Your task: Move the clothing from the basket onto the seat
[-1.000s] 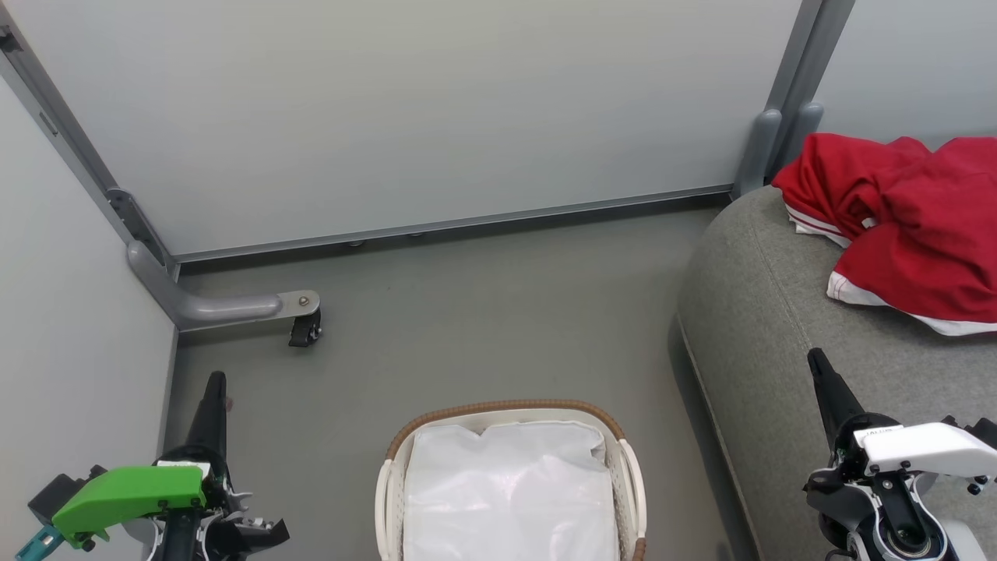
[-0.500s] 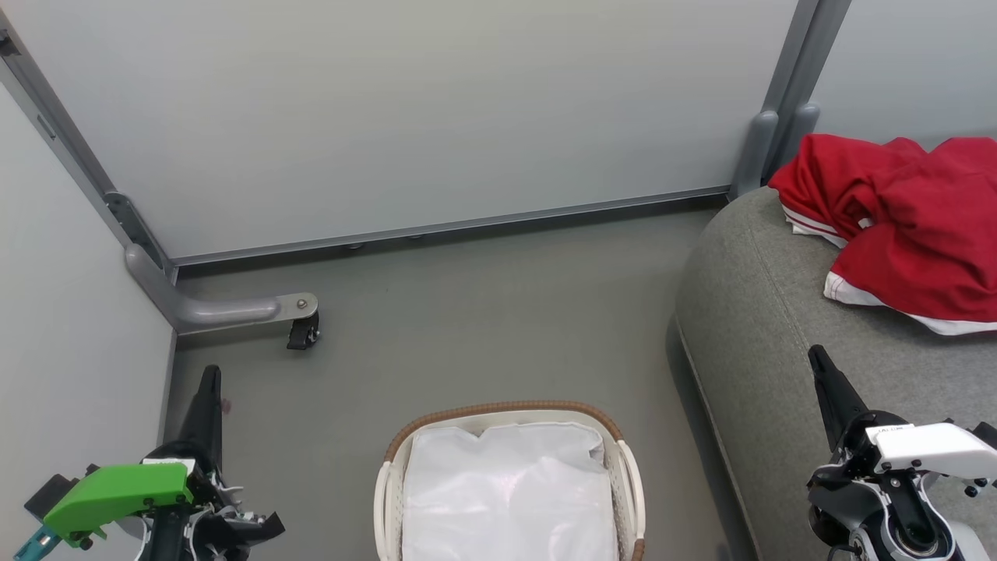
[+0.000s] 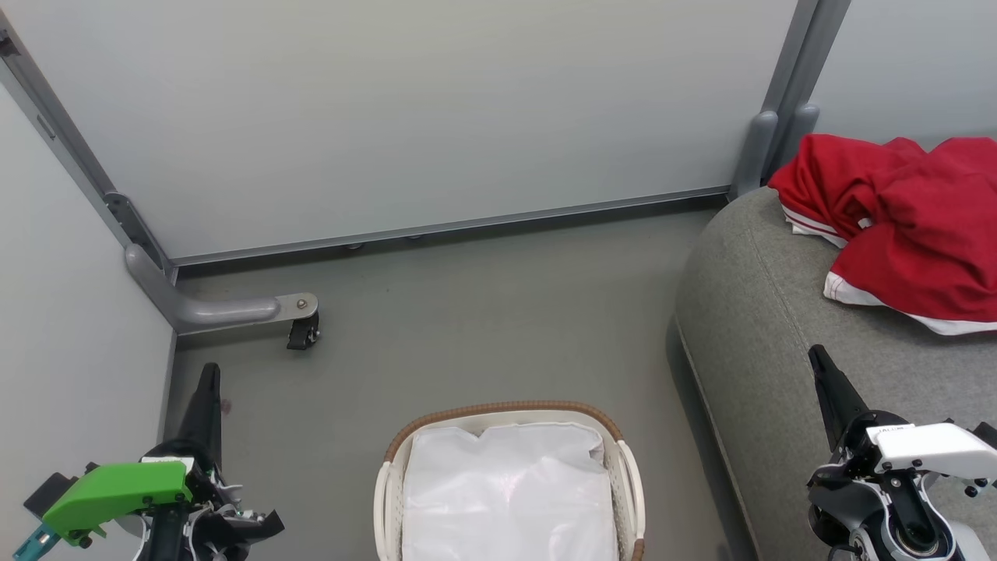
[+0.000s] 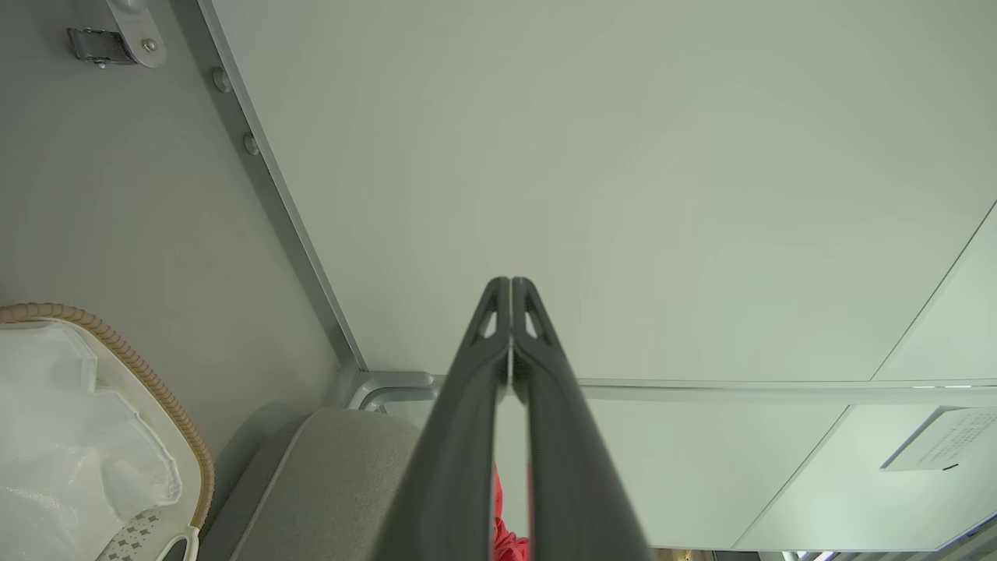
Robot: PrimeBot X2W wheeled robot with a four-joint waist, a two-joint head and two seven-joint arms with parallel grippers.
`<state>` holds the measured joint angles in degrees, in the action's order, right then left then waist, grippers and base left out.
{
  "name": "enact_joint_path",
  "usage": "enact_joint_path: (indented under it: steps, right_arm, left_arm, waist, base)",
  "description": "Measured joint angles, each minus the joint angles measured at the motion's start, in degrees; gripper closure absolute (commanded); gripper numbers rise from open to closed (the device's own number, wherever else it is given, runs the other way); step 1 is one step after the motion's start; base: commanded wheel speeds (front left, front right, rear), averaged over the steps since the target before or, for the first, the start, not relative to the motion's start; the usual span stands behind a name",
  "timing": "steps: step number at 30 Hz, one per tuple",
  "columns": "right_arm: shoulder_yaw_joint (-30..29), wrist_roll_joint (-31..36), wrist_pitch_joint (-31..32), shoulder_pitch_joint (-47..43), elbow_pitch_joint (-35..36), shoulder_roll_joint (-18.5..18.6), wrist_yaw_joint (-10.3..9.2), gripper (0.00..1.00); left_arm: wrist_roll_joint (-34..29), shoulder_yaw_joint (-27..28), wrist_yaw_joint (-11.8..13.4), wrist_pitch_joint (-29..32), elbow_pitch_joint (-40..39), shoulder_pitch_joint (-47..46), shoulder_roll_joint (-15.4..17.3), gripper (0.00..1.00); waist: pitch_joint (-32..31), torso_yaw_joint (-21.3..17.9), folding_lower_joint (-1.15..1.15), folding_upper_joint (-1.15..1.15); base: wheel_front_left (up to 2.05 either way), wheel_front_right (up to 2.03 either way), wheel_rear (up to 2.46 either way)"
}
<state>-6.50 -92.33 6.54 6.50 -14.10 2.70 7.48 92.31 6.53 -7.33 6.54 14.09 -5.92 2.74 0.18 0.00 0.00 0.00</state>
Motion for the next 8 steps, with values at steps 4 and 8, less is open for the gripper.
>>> enact_joint_path:
  steps: [4, 8]
  right_arm:
    - [0.00, 0.00, 0.00, 0.00, 0.00, 0.00, 0.00, 1.00]
    - [0.00, 0.00, 0.00, 0.00, 0.00, 0.00, 0.01, 1.00]
  left_arm:
    - [0.00, 0.01, 0.00, 0.00, 0.00, 0.00, 0.00, 1.00]
    - [0.00, 0.01, 0.00, 0.00, 0.00, 0.00, 0.00, 1.00]
  waist:
    - [0.00, 0.00, 0.00, 0.00]
    - [0.00, 0.00, 0.00, 0.00]
  base:
    - [0.00, 0.00, 0.00]
    - [0.00, 0.00, 0.00]
